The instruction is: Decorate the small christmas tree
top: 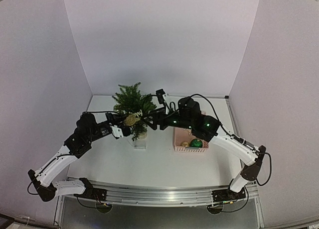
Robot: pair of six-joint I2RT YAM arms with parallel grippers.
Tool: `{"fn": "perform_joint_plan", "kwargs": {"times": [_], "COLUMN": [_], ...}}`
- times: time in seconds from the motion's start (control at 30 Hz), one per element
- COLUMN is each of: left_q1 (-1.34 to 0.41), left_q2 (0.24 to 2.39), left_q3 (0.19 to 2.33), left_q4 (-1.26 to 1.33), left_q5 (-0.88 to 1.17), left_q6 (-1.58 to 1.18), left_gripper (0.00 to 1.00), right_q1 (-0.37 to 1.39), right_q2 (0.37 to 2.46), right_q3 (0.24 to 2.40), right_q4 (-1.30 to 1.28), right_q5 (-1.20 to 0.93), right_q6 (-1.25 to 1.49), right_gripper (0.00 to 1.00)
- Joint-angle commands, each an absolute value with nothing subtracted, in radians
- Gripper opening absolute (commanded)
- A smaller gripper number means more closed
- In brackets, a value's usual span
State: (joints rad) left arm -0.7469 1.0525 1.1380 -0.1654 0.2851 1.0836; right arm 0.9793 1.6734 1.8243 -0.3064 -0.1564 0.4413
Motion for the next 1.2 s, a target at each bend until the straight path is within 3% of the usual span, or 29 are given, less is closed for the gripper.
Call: {"fn": "perform_joint_plan", "kwargs": {"times": [0.0,0.23,0.67,0.9,1.17], "left_q1": [-0.764,-0.777,-0.784,-0.785,-0.794], "left_q2": [1.075,1.07,1.105,1.117,1.113], "left_q3": [1.068,0.905,0.877,0.885,0.874], "left_q4": [0.282,0.516,0.652,0.659,0.653], "left_q5": [0.139,0.184,0.152,0.16,0.177], "left_q6": [1.544,1.782,1.854,1.861,1.88], "left_gripper": [0.0,0.0,0.0,0.0,0.0], "right_q1": [1.046,1.084,1.072,1.041,1.04], "right_q2": [1.719,1.777,1.789,1.797,1.822], "right_q3": [1.907,1.988,1.977,1.958,1.975], "right_q4": [-0.273,-0.262,-0.257,-0.234,-0.178], "right_q5": [-0.091,-0.057,0.014,-0.136,-0.228], "right_q6": [0.495,0.431,0.398,0.501,0.517], "right_gripper": [0.8,0.78,0.71,0.77,0.67]}}
